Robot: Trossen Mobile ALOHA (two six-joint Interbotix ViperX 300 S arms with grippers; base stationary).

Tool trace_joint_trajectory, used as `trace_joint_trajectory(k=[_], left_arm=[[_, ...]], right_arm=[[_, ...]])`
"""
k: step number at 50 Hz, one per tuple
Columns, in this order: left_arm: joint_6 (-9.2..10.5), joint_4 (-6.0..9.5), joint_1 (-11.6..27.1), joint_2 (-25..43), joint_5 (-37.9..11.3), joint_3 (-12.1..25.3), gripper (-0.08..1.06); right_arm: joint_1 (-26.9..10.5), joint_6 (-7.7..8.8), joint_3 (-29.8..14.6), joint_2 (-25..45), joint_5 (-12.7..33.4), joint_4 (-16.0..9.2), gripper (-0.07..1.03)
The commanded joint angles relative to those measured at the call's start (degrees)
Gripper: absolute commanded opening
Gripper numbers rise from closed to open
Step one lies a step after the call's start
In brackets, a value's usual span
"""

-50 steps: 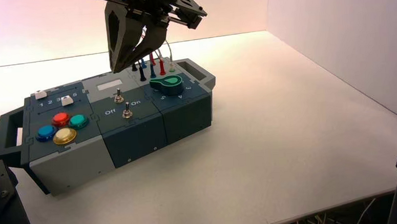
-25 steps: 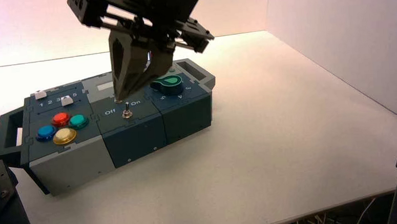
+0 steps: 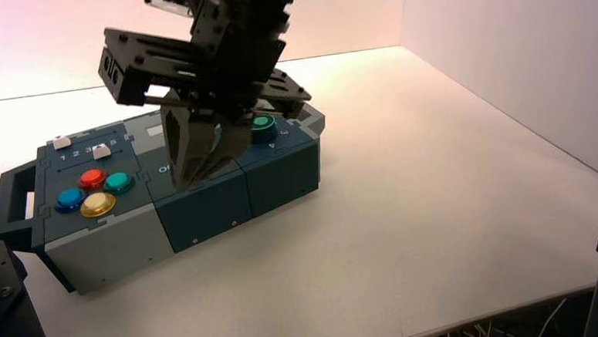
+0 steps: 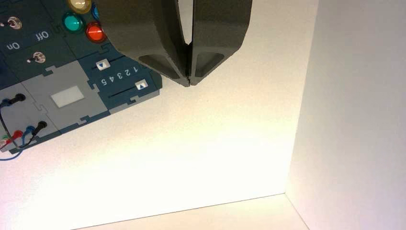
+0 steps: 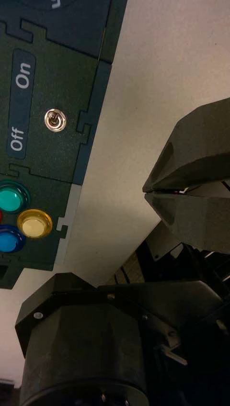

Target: Move the box away.

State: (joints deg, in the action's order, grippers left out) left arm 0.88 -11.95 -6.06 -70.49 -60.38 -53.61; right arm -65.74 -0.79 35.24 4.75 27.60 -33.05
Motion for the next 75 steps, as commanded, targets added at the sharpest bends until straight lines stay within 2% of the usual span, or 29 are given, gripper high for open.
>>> trace_joint_trajectory(k=[1, 17, 39, 75], left_arm=[[0.09, 0.0, 0.4, 1.0, 0.5, 0.8, -0.04], [0.18, 0.18, 0.4, 1.0, 0.5, 0.8, -0.04], [0.18, 0.26, 0.4, 0.9, 0.4, 0.8, -0.04], [0.18, 0.18, 0.4, 0.7, 0.2, 0.8, -0.04]], right_arm=[[-0.4, -0.09, -1.6, 0.0, -0.4, -0.4, -0.02], [-0.4, 0.09, -2.5, 4.7, -1.4, -2.0, -0.02], [-0.4, 0.35, -7.1, 9.6, -0.7, -2.0, -0.02], [-0.4, 0.35, -9.6, 13.1, -0.6, -2.1, -0.02]])
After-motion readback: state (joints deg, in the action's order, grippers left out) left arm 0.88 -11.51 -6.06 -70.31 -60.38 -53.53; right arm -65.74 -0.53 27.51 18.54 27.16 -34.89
